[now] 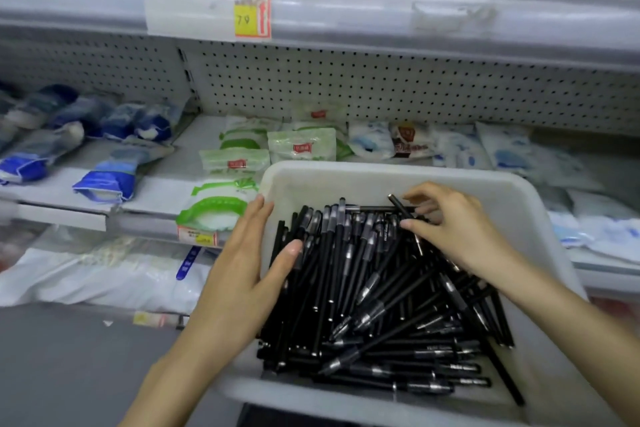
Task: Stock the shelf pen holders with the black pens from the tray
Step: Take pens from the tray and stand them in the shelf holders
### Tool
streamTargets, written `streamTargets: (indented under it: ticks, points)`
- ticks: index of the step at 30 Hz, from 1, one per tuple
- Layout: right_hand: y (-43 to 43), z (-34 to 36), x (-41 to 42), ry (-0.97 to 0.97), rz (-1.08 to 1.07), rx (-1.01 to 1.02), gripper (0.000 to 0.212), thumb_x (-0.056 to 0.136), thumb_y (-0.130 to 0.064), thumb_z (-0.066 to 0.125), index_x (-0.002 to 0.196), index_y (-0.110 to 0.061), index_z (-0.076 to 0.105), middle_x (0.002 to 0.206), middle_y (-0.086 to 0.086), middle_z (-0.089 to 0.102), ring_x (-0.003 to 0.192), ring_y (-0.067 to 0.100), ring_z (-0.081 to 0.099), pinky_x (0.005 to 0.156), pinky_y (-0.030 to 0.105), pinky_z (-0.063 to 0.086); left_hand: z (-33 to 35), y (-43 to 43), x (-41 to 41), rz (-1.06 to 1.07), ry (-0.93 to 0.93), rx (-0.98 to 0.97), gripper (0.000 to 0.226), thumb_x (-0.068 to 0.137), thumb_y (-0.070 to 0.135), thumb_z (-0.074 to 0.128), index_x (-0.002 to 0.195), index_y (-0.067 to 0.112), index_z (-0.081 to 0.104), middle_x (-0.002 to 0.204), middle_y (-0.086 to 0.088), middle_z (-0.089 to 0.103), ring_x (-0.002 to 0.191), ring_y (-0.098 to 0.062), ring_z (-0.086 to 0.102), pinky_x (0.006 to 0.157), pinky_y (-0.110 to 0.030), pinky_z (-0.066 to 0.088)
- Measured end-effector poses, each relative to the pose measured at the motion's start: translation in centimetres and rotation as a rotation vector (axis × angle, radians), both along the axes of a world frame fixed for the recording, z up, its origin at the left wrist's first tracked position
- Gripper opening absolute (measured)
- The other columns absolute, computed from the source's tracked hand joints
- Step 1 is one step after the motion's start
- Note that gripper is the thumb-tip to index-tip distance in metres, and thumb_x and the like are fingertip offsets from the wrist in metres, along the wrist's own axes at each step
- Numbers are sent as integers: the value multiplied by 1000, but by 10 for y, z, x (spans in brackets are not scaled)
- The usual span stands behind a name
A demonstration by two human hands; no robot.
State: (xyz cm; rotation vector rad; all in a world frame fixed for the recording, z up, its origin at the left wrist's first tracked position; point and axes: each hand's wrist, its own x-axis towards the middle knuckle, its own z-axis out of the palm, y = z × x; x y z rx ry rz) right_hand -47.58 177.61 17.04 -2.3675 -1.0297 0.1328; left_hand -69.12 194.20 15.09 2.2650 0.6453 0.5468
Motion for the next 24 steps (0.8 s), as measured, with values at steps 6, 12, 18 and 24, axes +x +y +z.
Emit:
streamTargets:
  ticks: [6, 12, 18, 24]
  points:
    - [-2, -12, 9, 82, -64, -31, 23, 77, -17, 78, 94, -19, 63, 79, -5, 61, 66, 4, 57, 62, 9, 41, -5, 0, -2, 15, 16, 0, 87, 74, 77, 27, 150, 34, 20, 154, 29, 8, 135, 21, 0, 98, 7, -1]
    - [-1, -10, 5, 122, 36, -50, 29, 78, -13, 76, 70, -32, 56, 76, -7, 65, 68, 4, 59, 62, 4, 42, -9, 1, -4, 23, -15, -9, 85, 76, 79, 30, 149, 35, 23, 153, 30, 12, 135, 21, 3, 98, 8, 2]
    - [7, 27, -23, 280, 276, 114, 13, 91, -17, 60, 86, -27, 53, 85, -5, 68, 77, 0, 65, 62, 11, 46, 1, 1, 1, -16, -84, 26, 56, 86, 68, 29, 135, 43, 39, 147, 22, 33, 136, 15, 19, 115, -17, 15]
    - [25, 61, -39, 61, 425, 149, 5, 84, -32, 65, 89, -33, 63, 90, -19, 58, 83, 7, 58, 71, 16, 44, 39, 3, 19, -68, -269, 237, 38, 94, 50, 37, 121, 33, 56, 112, 24, 55, 114, 11, 44, 109, -27, 26]
